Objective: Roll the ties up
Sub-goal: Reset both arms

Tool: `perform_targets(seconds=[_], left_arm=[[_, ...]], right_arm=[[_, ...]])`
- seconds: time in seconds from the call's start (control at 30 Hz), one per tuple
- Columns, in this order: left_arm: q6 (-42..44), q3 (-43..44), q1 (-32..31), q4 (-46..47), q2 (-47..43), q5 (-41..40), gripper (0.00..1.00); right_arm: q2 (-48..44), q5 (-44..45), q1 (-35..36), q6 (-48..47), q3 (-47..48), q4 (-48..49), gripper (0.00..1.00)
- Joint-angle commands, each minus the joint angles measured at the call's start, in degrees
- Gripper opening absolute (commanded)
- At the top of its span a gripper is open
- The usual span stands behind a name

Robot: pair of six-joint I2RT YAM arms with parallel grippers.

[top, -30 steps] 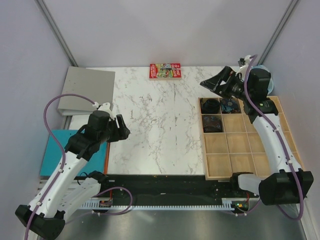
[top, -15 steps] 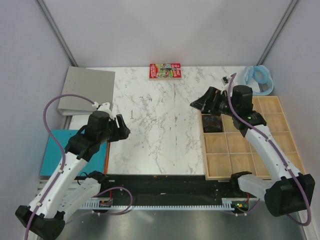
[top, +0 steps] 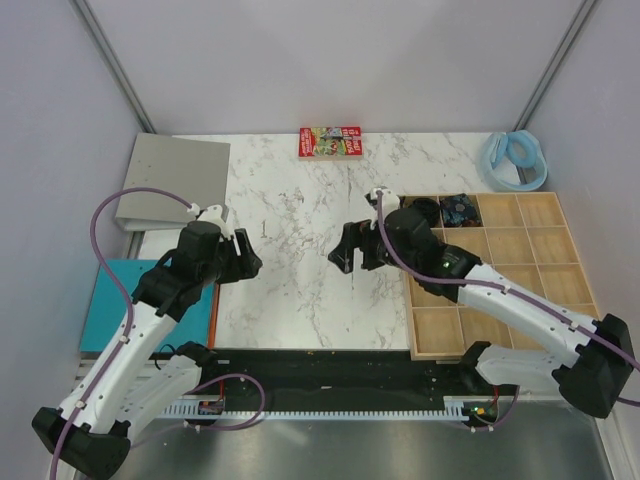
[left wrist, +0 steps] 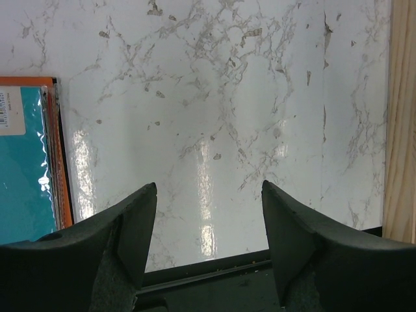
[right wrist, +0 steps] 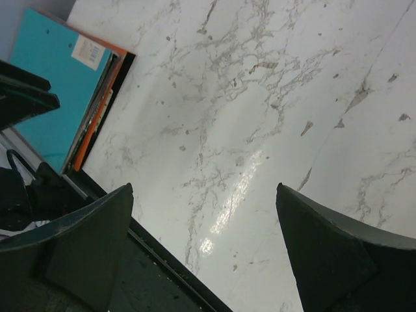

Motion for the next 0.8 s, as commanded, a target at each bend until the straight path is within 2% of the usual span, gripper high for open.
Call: perform_targets(seconds=[0.0, 0.2, 0.47, 0.77], left_arm=[[2.34, 0.33, 0.3, 2.24, -0.61, -0.25, 0.72], [1.82, 0.07, 0.3, 2.15, -1.57, -1.04, 0.71], [1.2, 0.07, 0.3, 2.59, -3.24, -2.36, 0.7], [1.55, -1.78, 0.3, 4.52, -6.85, -3.33, 0.7]], right_arm=[[-1.04, 15.08, 8.85, -1.92, -3.74, 5.57, 0.98], [0.88, 25.39, 18.89, -2.45, -10.33, 13.82, 0.98], [3.08, 29.7, 19.52, -0.78, -19.74, 21.92, 0.98], [7.3, 29.0, 19.52, -2.89, -20.71, 24.39, 0.98]])
